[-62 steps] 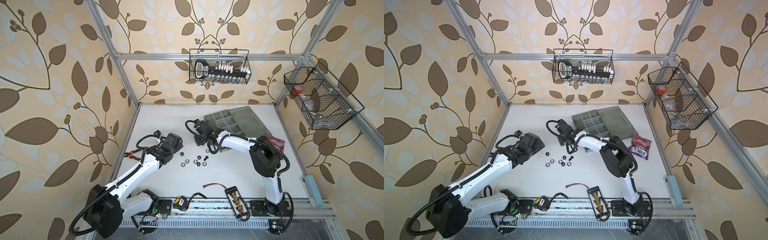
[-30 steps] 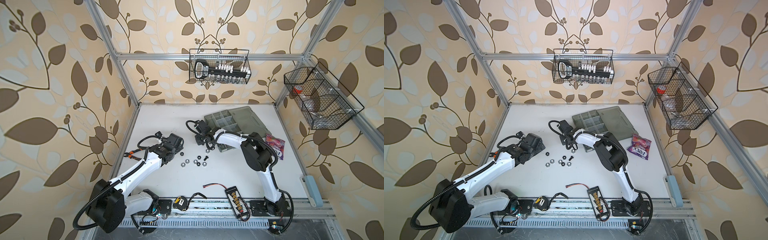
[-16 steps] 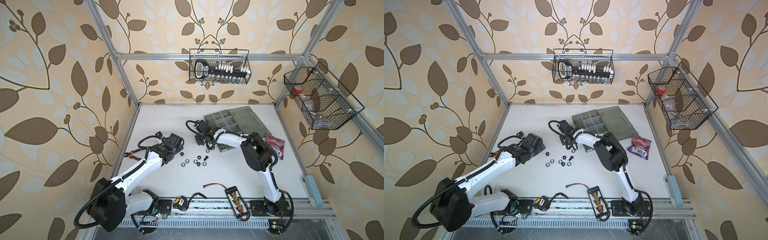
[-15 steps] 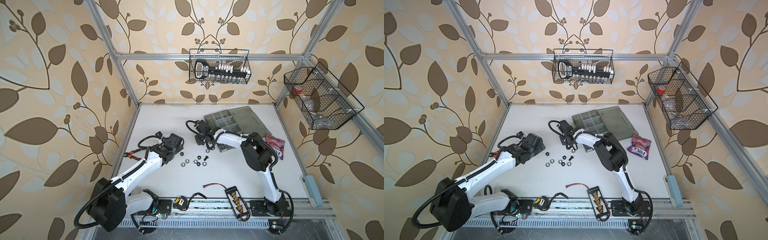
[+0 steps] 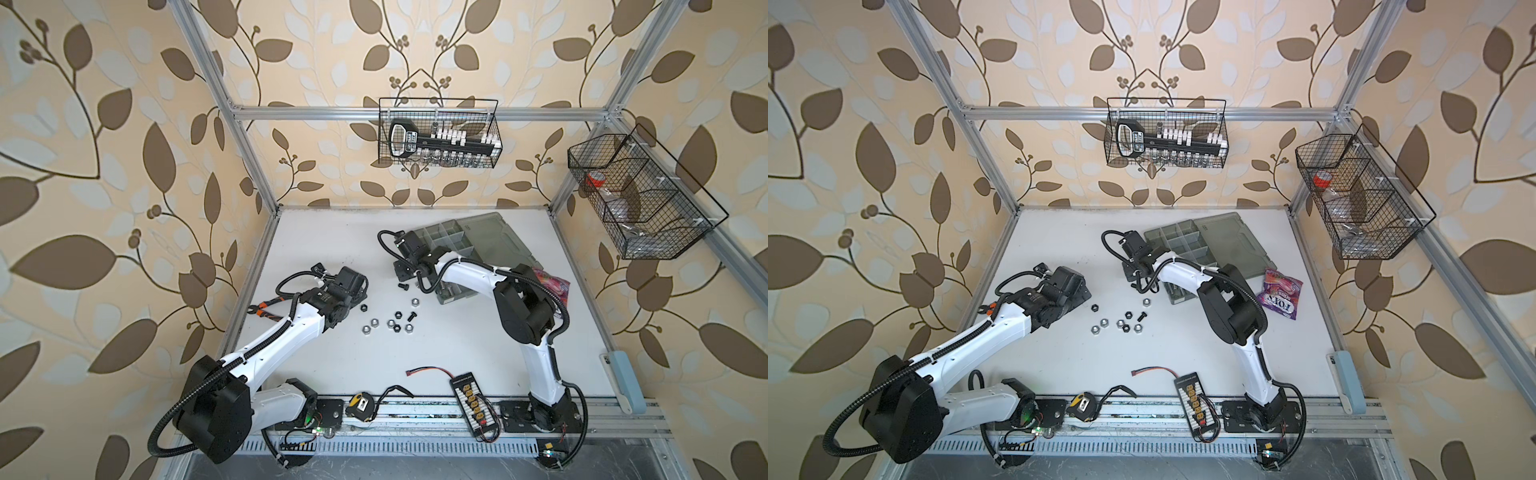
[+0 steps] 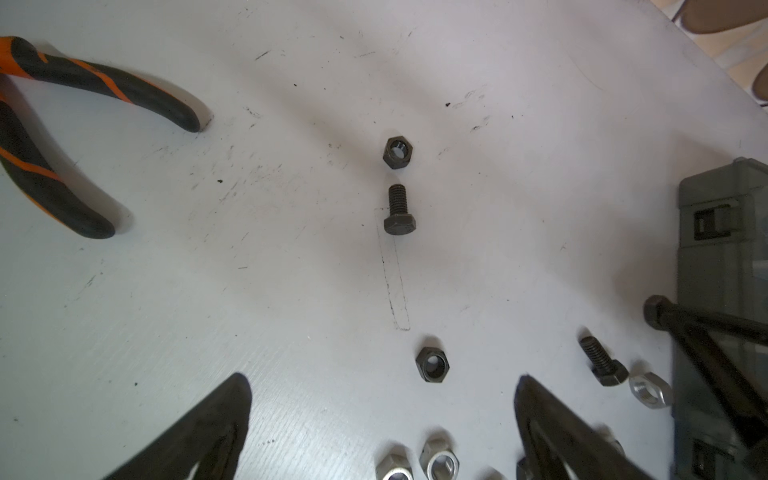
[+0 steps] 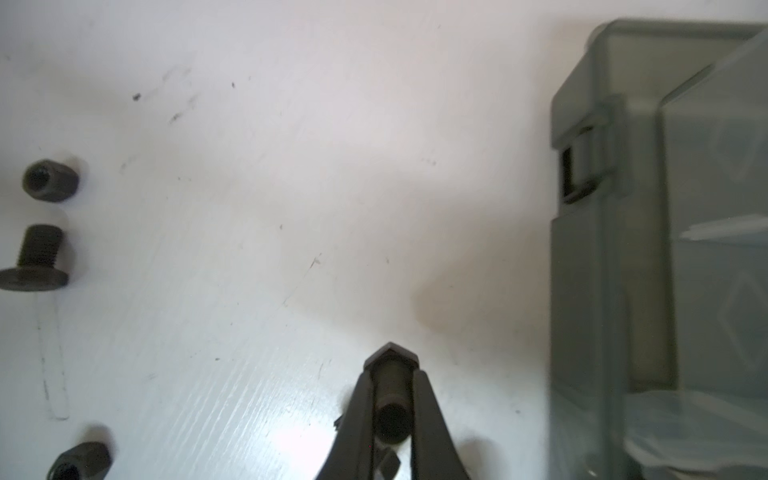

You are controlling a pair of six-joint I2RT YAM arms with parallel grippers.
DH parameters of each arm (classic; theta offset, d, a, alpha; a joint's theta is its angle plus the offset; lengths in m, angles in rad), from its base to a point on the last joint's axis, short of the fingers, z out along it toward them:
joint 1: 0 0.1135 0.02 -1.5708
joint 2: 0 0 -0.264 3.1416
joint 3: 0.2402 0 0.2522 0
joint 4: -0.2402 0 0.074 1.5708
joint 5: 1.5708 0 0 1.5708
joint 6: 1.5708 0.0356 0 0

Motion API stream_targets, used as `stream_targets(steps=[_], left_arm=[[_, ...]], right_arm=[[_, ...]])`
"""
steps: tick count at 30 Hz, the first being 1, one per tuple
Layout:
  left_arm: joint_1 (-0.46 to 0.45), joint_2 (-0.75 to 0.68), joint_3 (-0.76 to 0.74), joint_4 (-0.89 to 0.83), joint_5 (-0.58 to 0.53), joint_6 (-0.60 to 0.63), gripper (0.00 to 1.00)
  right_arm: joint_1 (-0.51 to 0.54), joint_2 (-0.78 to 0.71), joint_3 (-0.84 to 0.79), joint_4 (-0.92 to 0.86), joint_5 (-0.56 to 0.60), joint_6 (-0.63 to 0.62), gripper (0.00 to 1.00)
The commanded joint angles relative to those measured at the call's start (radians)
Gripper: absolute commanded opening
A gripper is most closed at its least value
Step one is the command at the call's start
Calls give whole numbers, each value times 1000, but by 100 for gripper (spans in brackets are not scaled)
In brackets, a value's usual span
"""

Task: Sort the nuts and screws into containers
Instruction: 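Lift the black bolt with the right gripper toward the box, then lower the black bolt into the corner compartment and open the right gripper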

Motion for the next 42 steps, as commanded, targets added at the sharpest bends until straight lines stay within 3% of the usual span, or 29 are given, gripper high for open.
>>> stream_targets(steps=[1,14,27,36,42], left_arm=[[8,-8,38,-10,-16,1,99],[8,-7,40,-6,-14,6,99],[10,0,44,-5,-14,11,99],[9,8,45,-5,-12,12,99],[9,10,48,-5,-12,15,99]], right_arm=[[-37,-54,51,-8,2,-20,0],[-166,-14,137,-45,4,-40,0],[-180,65,165,-65,-14,-46,4],[-189,67,155,-71,-23,-39,33],[-189,41,136,-69,-33,-35,34]])
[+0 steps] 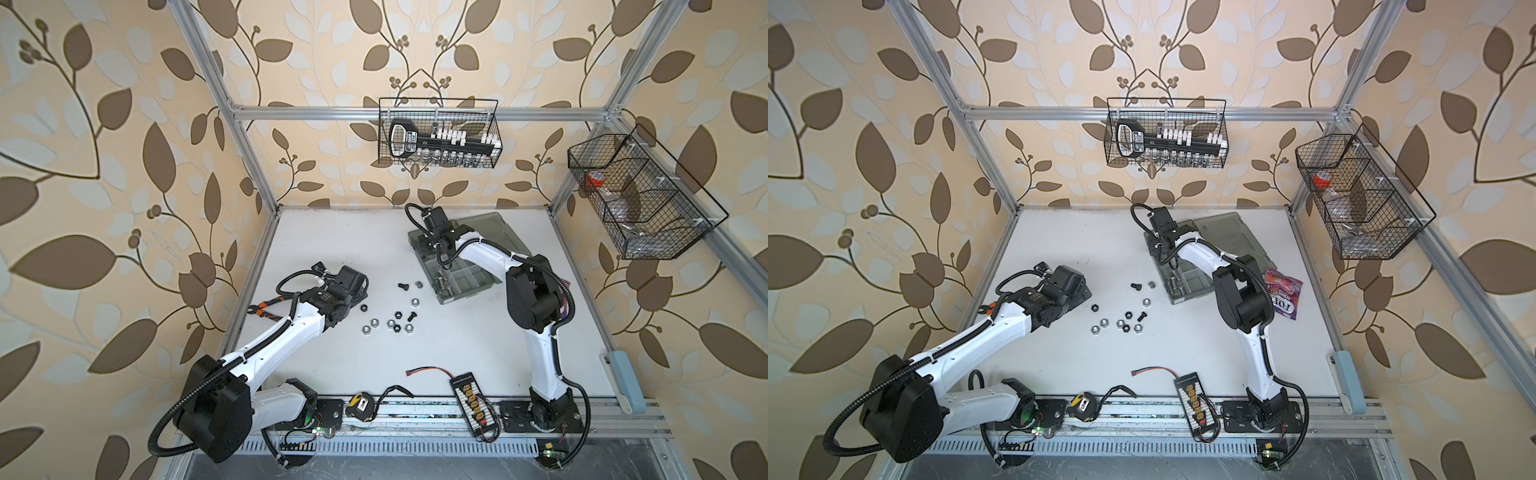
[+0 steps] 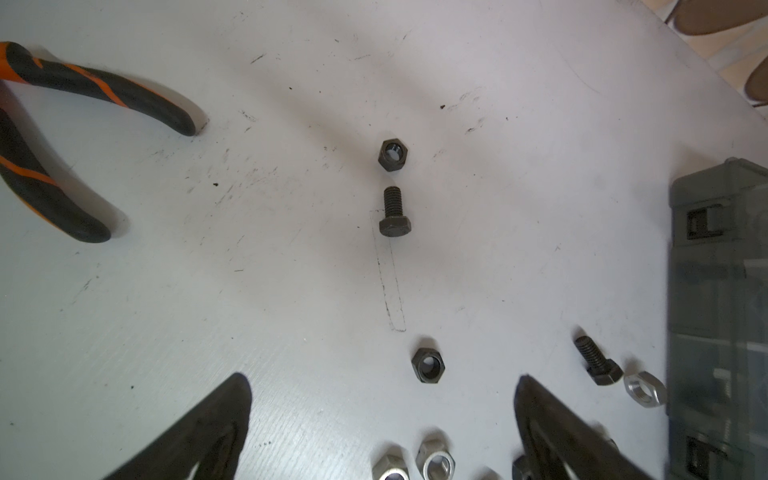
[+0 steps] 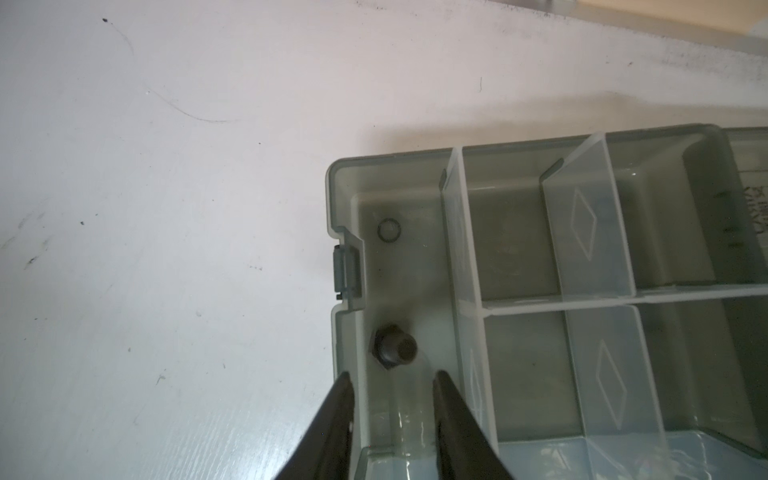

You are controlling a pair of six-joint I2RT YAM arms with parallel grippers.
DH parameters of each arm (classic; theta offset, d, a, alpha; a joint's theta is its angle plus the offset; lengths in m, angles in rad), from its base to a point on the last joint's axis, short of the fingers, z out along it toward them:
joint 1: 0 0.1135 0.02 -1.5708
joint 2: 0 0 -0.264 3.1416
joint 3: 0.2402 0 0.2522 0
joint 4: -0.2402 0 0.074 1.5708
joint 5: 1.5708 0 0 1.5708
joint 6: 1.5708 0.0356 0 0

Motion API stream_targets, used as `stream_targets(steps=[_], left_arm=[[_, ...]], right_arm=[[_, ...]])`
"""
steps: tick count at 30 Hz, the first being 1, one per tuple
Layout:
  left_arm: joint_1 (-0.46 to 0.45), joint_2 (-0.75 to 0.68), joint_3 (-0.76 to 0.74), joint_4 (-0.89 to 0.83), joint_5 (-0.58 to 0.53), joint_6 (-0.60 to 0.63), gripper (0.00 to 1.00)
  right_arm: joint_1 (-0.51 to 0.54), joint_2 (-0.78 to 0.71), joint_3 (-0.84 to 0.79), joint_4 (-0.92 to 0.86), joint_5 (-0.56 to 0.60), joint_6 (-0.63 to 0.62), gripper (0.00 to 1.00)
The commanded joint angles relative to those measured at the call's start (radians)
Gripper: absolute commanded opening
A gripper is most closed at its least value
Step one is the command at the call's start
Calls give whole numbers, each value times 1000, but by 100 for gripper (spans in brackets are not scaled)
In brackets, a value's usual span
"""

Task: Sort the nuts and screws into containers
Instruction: 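Lower the black bolt into the corner compartment and open the right gripper, then move the right gripper back over another black bolt in the pile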

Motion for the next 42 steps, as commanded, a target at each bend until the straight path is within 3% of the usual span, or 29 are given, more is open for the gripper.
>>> stream_targets(steps=[1,9,20,42], left_arm=[[9,4,40,-8,-14,10,99],[9,11,46,-14,-17,10,99],[9,-4,39,-17,-30,0,99],[9,11,51,-22,-28,-4,99]], right_arm=[[-3,-25,-5,-10,-22,3,34],[32,-184,-161,57,-45,-14,41],[172,-314,-342,46,-6,-102,48],[253,-76,-236,-66,12,-202,56]])
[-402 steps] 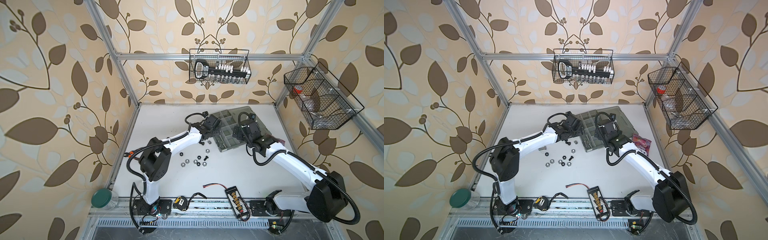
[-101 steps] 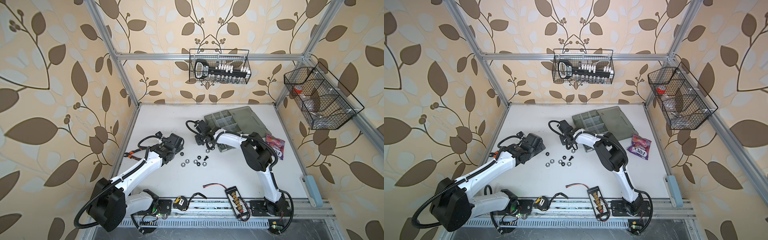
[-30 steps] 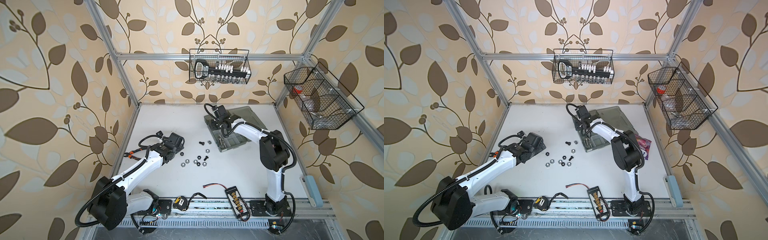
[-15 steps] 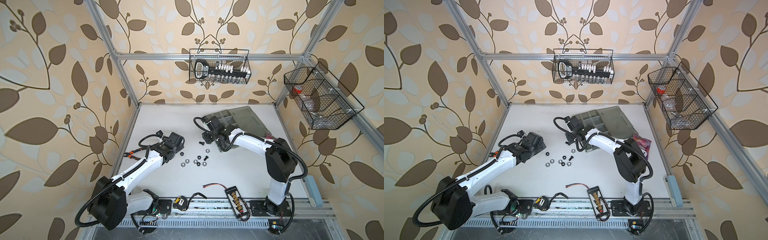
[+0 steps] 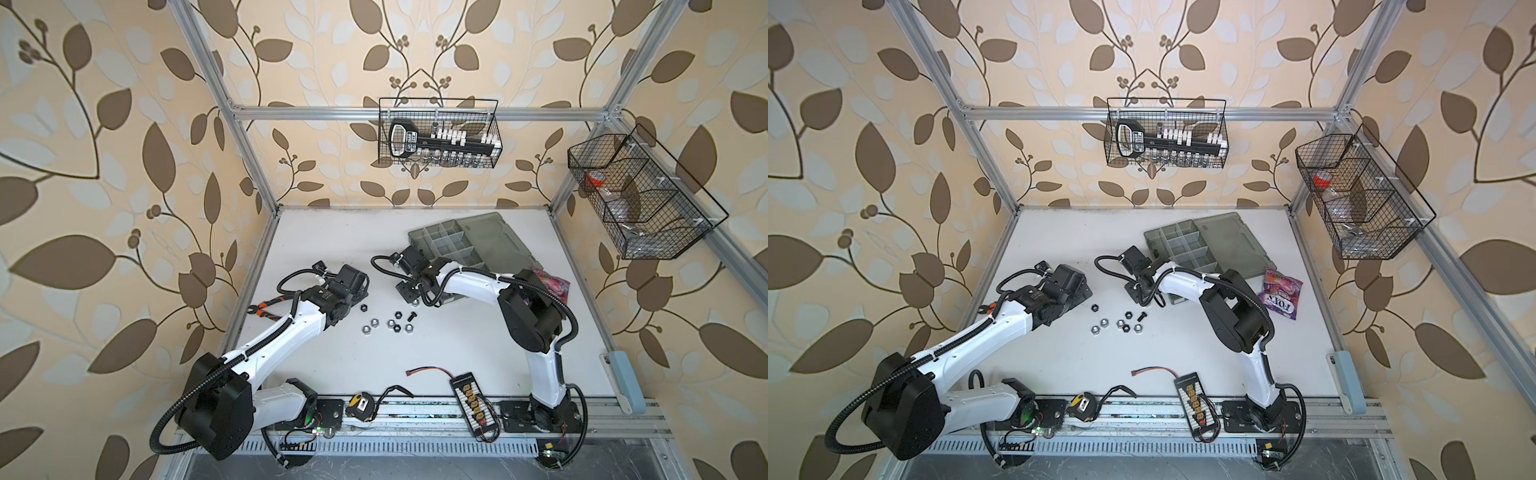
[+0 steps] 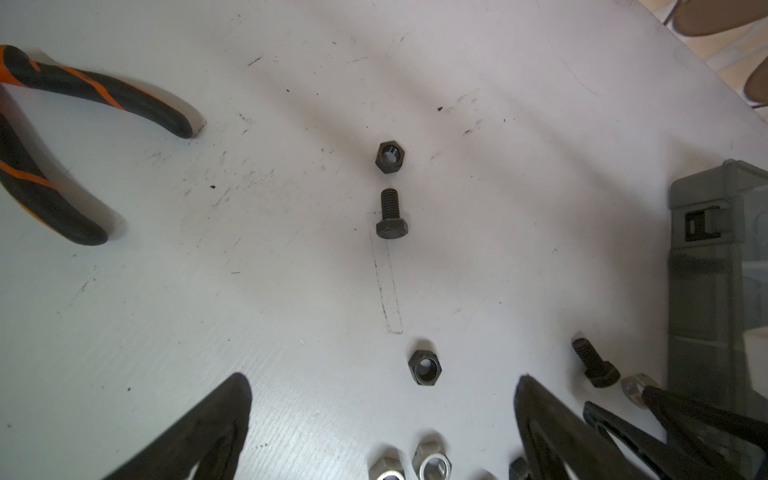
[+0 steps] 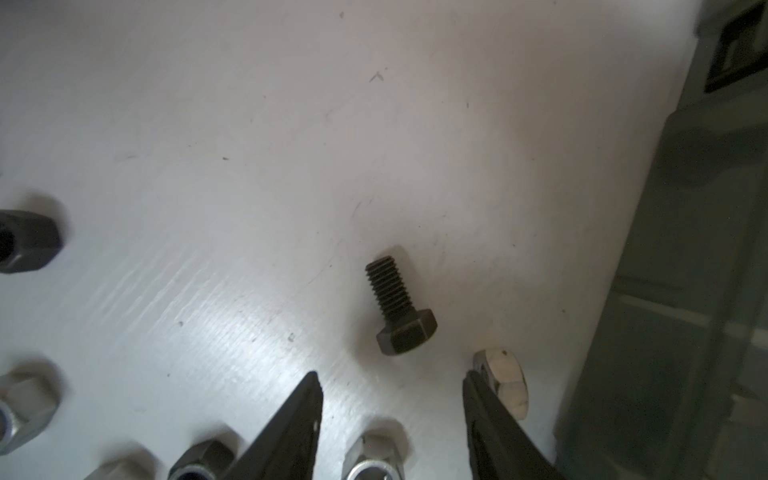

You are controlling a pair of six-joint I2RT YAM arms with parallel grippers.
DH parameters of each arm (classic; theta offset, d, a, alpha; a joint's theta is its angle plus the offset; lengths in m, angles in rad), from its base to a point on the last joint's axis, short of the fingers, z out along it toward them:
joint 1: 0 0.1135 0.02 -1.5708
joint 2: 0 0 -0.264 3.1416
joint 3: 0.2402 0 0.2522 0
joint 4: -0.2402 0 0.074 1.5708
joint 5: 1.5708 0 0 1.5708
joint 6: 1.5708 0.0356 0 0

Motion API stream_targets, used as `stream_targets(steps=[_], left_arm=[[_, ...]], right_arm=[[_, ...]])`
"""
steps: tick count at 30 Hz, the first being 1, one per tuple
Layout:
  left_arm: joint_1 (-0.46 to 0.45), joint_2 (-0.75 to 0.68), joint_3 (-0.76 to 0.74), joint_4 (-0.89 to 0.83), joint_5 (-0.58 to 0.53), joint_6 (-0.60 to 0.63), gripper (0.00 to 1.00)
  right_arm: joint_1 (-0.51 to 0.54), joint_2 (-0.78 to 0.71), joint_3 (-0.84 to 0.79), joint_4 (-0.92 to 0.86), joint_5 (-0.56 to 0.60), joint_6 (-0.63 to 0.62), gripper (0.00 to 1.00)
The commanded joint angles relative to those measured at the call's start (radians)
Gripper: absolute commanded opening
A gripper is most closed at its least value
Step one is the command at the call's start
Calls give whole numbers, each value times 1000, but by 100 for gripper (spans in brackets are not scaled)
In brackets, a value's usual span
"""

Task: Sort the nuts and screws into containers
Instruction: 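Move the right gripper back over another black bolt in the pile, then close the right gripper on the black bolt and lift it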

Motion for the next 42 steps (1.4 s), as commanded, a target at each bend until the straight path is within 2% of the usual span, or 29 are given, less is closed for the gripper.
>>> stream_targets(steps=[1,9,22,32,42], left_arm=[[9,-1,39,-20,-28,-4,99],[9,5,40,-17,-23,0,99],[10,3,39,-28,-26,3,99],[11,13,42,-25,-21,7,99],[11,17,45,-28,-24,7,99]], right_arm=[[-1,41,48,-28,29,-16,56],[0,114,120,-53,69,-14,55],[-6,178,199,-85,77,-20,49],[-23,202,226,-119,61,-20,34],[-24,229,259,-167,-14,-30,20]])
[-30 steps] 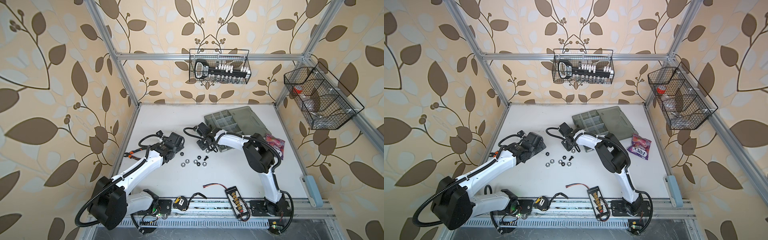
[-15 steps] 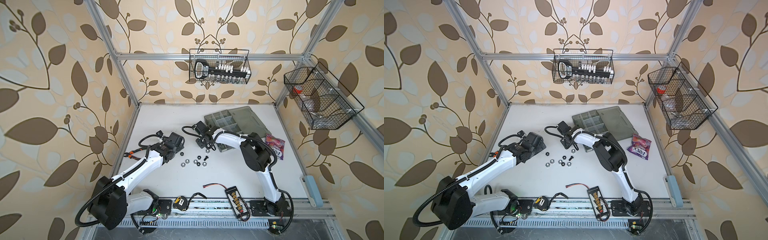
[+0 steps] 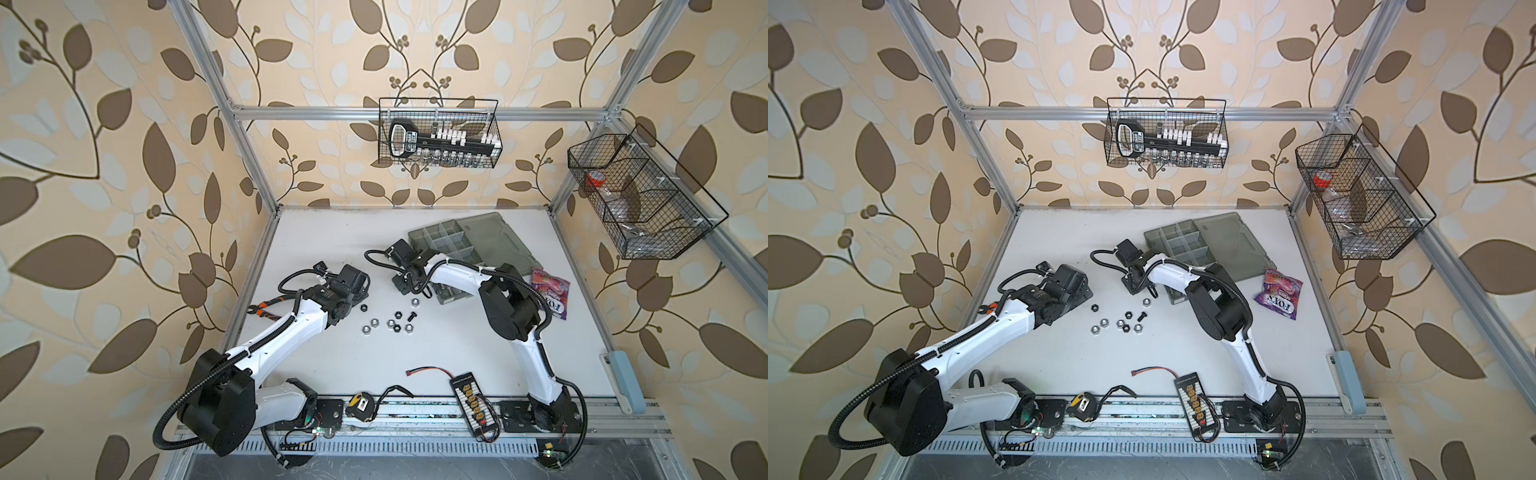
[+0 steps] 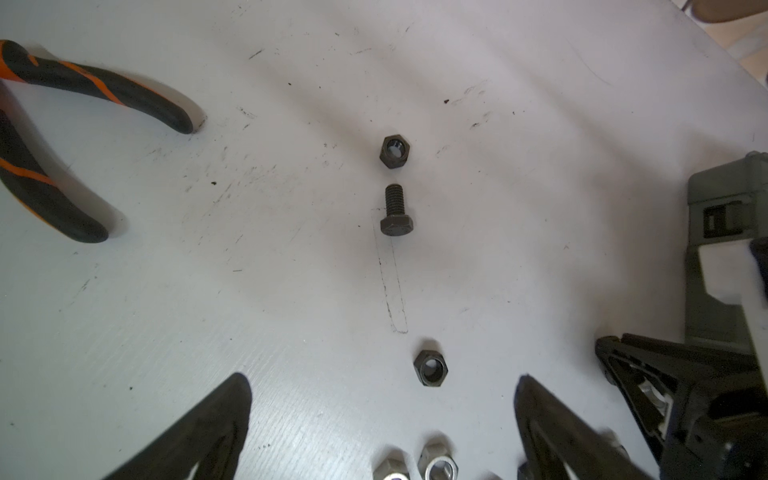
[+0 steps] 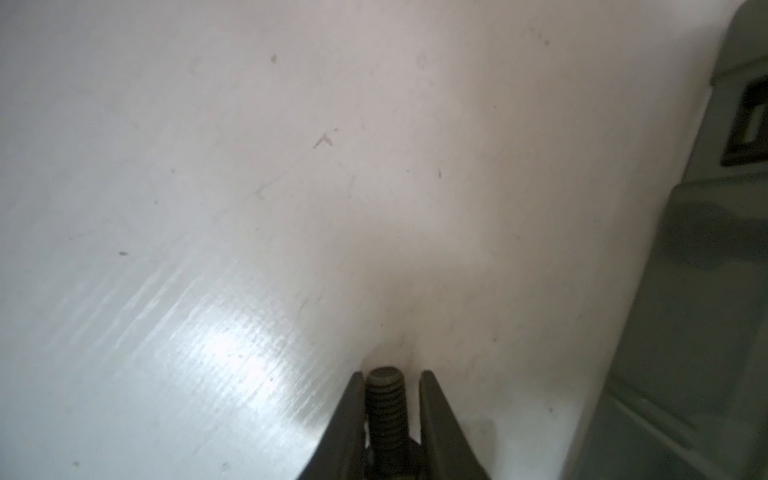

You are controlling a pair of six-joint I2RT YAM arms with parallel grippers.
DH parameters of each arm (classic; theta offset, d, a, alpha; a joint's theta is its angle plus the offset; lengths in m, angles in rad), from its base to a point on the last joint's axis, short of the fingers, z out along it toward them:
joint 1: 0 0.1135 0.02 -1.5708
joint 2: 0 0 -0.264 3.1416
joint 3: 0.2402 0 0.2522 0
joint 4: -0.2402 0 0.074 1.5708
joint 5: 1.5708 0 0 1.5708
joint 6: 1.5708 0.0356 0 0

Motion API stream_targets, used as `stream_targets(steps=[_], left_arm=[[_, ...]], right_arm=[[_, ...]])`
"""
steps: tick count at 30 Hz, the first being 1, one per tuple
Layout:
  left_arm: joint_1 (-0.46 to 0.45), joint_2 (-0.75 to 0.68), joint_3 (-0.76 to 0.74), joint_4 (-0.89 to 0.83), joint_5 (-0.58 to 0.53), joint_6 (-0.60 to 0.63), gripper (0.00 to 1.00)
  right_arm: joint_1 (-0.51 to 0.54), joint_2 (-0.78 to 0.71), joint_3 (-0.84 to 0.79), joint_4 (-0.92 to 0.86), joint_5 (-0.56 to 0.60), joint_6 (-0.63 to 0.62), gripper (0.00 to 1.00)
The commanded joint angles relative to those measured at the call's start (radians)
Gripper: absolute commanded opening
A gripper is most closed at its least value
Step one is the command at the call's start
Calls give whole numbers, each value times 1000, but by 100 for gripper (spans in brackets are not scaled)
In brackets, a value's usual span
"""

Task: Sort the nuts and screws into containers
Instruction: 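Close the right gripper on the black bolt and lift it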

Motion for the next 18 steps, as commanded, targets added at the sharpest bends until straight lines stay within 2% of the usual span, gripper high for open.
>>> stream_targets(steps=[1,18], left_arm=[[10,-4,43,-27,-24,7,99],[10,-9,42,-28,-26,2,99]], right_arm=[[-2,44,21,-62,-48,-10,19],[-2,9,56,-96,-84,5,2]])
